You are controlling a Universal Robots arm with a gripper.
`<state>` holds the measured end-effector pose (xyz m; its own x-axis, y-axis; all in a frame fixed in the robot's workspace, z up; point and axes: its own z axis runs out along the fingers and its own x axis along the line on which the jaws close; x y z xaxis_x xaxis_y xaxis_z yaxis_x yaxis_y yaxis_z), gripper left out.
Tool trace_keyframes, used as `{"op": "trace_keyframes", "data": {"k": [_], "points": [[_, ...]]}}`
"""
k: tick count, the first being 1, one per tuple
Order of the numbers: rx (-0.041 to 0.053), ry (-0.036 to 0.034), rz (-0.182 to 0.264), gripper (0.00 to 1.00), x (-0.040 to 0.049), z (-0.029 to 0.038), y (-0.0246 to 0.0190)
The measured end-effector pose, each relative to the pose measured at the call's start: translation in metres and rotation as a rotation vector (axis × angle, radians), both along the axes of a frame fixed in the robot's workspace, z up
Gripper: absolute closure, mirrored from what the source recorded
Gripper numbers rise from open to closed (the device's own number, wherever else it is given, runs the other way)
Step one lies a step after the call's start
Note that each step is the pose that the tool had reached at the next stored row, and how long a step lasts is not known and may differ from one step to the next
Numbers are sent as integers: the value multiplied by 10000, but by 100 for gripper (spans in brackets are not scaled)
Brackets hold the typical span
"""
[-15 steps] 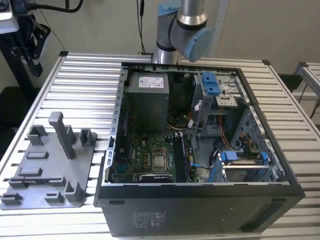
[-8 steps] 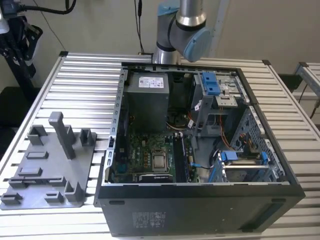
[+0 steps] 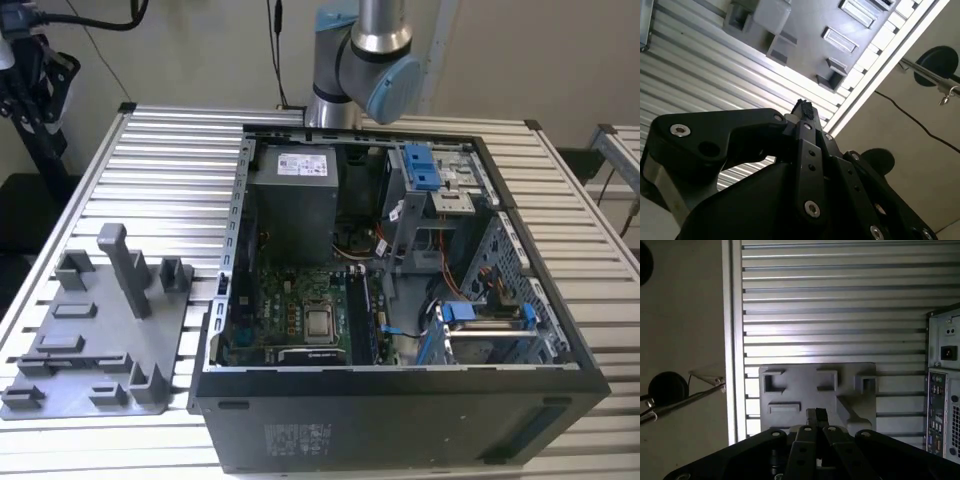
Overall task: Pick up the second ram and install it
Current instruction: 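Reach for the second ram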
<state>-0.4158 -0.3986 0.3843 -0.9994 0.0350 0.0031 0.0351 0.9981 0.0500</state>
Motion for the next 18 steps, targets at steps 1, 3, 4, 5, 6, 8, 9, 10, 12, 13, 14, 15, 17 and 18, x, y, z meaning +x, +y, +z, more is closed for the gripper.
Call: {"op": "trace_keyframes", "data": {"k": [1,3,4,5,6,8,9,10,12,13,14,15,17,18], "points": [[1,-1,-1,89,-1,-3,-2],[0,0,-1,89,-1,-6,-8],[0,1,-2,89,0,-7,-9],[1,0,-1,89,0,-9,-12],[0,0,0,89,0,-11,-18],[0,1,-1,89,0,-14,-47],[0,-1,0,89,0,-17,-70],[0,0,-1,89,-1,-19,-97],[0,-1,-1,89,-1,-25,-160],[0,0,-1,89,-1,-28,-198],[1,-1,-1,89,-2,-33,-245],[0,0,0,89,-3,-37,-289],[0,0,-1,89,-5,-47,-377],[0,0,-1,89,-5,-52,-422]]}}
